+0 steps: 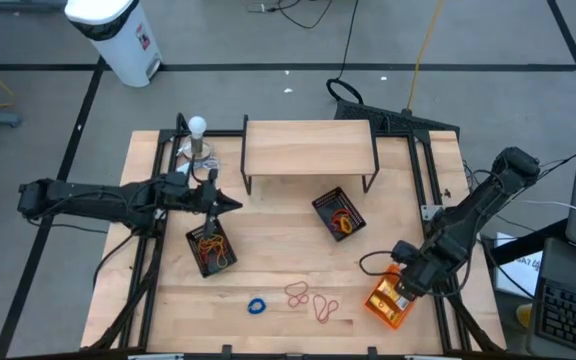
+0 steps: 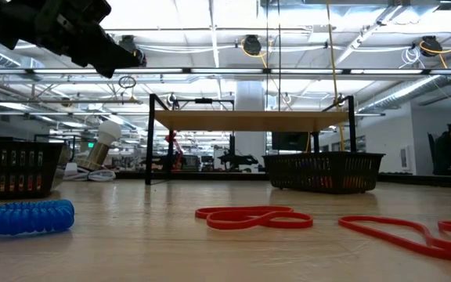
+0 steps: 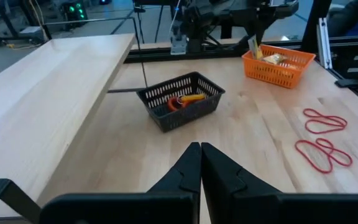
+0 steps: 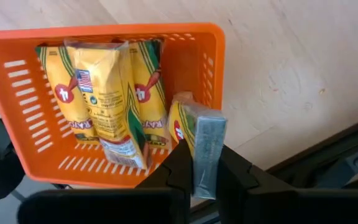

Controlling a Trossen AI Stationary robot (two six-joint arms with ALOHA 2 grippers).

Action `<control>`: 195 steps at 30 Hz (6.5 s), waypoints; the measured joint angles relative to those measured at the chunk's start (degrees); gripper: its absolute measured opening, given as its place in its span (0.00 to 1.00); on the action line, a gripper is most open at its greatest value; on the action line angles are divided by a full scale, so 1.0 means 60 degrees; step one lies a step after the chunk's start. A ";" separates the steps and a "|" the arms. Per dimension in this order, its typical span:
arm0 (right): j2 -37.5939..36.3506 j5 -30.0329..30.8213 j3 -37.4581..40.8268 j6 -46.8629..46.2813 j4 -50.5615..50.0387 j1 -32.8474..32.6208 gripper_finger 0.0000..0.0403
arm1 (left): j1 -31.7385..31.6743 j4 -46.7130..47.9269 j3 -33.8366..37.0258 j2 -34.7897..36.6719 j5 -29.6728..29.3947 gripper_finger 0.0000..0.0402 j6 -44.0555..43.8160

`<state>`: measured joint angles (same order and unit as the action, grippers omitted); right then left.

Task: Pick & Place Office Desk Supplies
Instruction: Put the yellow crayon box into the orange bin, then put the red rubber band into the left black bin

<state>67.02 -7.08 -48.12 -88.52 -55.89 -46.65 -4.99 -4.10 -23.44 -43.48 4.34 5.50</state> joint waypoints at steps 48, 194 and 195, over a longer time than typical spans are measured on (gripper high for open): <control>-0.6770 0.5384 0.3921 1.4047 1.1033 0.3366 0.04 | -0.0396 -0.1179 0.0880 0.1467 -0.0736 0.02 -0.0430; -0.2903 0.4944 0.7887 1.2434 1.8492 0.5593 0.02 | 0.5879 0.4239 -0.6328 -0.9154 -0.1181 0.55 -0.4705; -0.2903 0.4954 0.7887 1.2434 1.8503 0.5564 0.02 | 0.5891 0.4042 -0.6328 -0.9157 -0.1393 0.54 -0.4779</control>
<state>49.60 22.65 -0.80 -13.91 55.13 -13.27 30.35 20.16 -61.41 -98.43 -4.02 -23.17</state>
